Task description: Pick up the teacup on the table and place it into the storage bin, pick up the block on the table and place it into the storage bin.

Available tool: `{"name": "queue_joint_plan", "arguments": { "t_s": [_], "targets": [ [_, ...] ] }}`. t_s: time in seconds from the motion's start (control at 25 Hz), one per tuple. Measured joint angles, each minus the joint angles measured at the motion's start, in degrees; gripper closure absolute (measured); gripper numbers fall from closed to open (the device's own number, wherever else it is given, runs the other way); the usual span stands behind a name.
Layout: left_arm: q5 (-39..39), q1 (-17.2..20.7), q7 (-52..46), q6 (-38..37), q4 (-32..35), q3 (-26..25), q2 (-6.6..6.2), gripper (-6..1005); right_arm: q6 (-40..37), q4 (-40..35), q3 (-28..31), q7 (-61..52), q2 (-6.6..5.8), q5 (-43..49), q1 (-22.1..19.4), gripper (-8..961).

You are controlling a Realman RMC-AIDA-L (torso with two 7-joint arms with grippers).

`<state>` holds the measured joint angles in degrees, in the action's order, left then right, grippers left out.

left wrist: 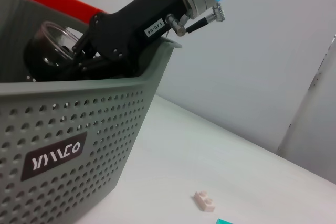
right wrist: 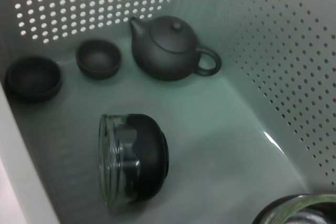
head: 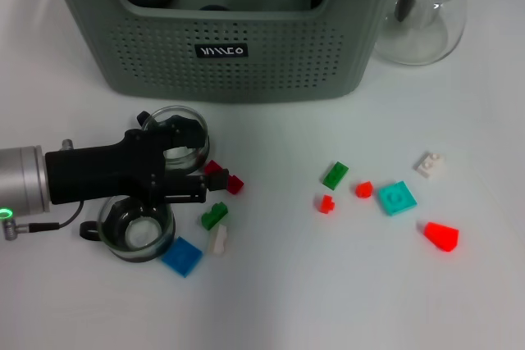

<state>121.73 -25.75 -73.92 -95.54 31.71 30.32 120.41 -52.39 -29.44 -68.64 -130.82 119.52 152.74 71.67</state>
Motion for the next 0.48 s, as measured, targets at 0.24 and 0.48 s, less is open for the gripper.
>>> {"name": "queue_joint_plan", "arguments": {
  "t_s": [0.24, 0.48],
  "targets": [
    [0.0, 0.1, 0.0, 0.0, -0.1, 0.0, 0.00, 122, 0.0, 0.0, 0.0, 0.0, -0.01, 0.0, -0.3, 899],
    [0.0, 0.2, 0.0, 0.0, -0.1, 0.0, 0.00, 122, 0.0, -0.4, 0.0, -0.7, -0.07, 0.0, -0.4, 867]
  ]
}}
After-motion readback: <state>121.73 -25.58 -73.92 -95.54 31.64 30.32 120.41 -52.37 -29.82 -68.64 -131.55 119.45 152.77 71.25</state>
